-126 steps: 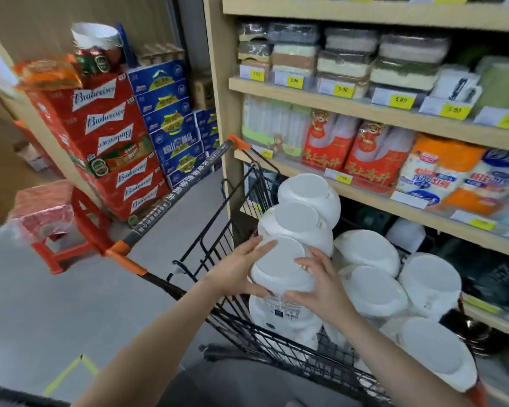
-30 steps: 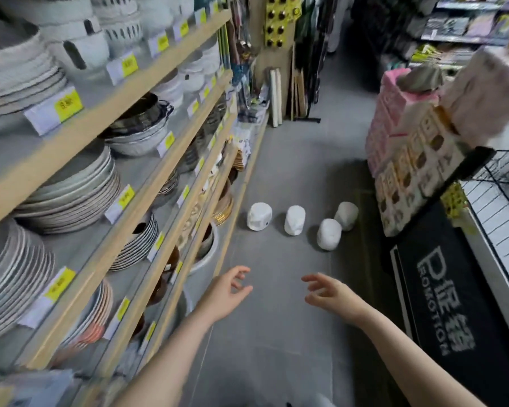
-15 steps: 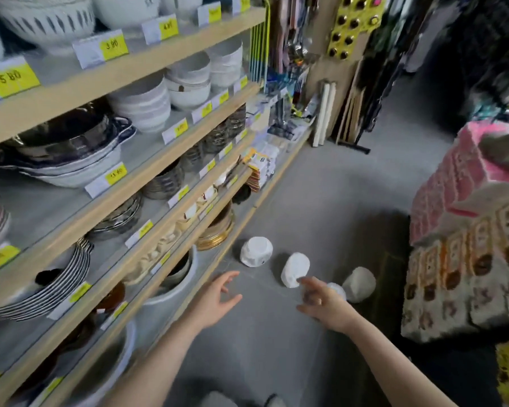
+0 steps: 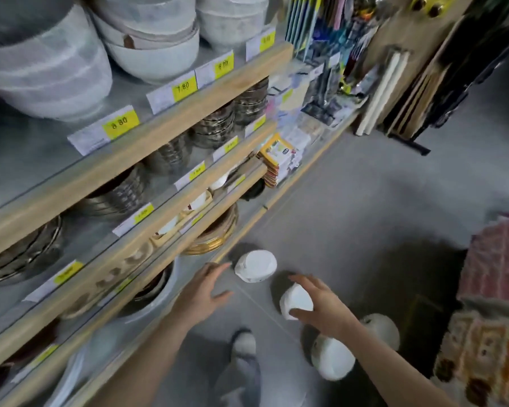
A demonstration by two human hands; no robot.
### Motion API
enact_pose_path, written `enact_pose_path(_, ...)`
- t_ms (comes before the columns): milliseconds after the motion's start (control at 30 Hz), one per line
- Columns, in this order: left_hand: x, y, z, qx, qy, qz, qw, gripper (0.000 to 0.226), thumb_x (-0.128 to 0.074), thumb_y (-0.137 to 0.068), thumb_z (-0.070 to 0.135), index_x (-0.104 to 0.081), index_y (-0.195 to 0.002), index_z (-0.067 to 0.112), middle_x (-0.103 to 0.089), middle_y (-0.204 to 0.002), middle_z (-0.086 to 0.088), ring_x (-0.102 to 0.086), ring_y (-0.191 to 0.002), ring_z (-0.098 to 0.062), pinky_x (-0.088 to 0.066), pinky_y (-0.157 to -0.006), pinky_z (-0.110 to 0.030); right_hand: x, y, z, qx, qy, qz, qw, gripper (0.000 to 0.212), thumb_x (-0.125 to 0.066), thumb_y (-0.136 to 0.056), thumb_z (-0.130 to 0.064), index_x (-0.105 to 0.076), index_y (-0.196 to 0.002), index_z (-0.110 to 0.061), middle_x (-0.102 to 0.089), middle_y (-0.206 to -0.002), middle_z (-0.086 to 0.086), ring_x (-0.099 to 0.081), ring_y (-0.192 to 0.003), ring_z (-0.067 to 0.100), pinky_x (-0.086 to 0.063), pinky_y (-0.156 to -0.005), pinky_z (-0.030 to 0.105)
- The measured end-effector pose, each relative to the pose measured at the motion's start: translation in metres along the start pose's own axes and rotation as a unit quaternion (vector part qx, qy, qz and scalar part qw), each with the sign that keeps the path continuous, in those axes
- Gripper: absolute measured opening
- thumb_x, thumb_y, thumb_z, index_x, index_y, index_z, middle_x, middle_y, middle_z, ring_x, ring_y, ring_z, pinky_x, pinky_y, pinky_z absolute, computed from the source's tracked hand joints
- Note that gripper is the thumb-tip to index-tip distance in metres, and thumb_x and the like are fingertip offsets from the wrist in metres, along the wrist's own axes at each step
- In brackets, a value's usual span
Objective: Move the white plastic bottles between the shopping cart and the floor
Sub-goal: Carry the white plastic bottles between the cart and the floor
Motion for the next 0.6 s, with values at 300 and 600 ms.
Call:
enact_pose_path(300,-0.092,-0.132,-0.071,-0.018,-0.098,0.021,0.995,0.098,-0.069,-0.081,0.045,0.006,-0.144,0.05,-0.011,-0.159,-0.004,-0.019,-0.144,-0.025,-0.029,-0.11,-0.038,-0.032,-0.185,0.097,0.047,0.078,-0.026,0.996,0.073,-0.063,-0.085,-0.042,-0.02,-0.143,-0.041,-0.018,-0.15,-0.008,-0.023,-0.136,0.016,-0.036,-0.107,0.033)
enact_pose_path(600,-0.284,-0.234,-0.214,-0.046,-0.203,0.017,0.978,0.11,-0.073,-0.058,0.071,-0.029,-0.147,0.025,-0.018,-0.153,-0.023,-0.035,-0.135,-0.043,-0.051,-0.089,-0.055,-0.182,-0.366,0.229,0.155,0.16,-0.011,0.975,0.091,-0.059,-0.079,-0.061,0.012,-0.136,-0.06,0.023,-0.152,-0.013,0.009,-0.144,0.024,-0.008,-0.118,0.041)
Point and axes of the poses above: each hand's wrist, its own y-axis away from the middle knuckle, its own x-axis out of the back of the hand, z = x × y, the point moved 2 cm from there along -y, towards the middle knuckle
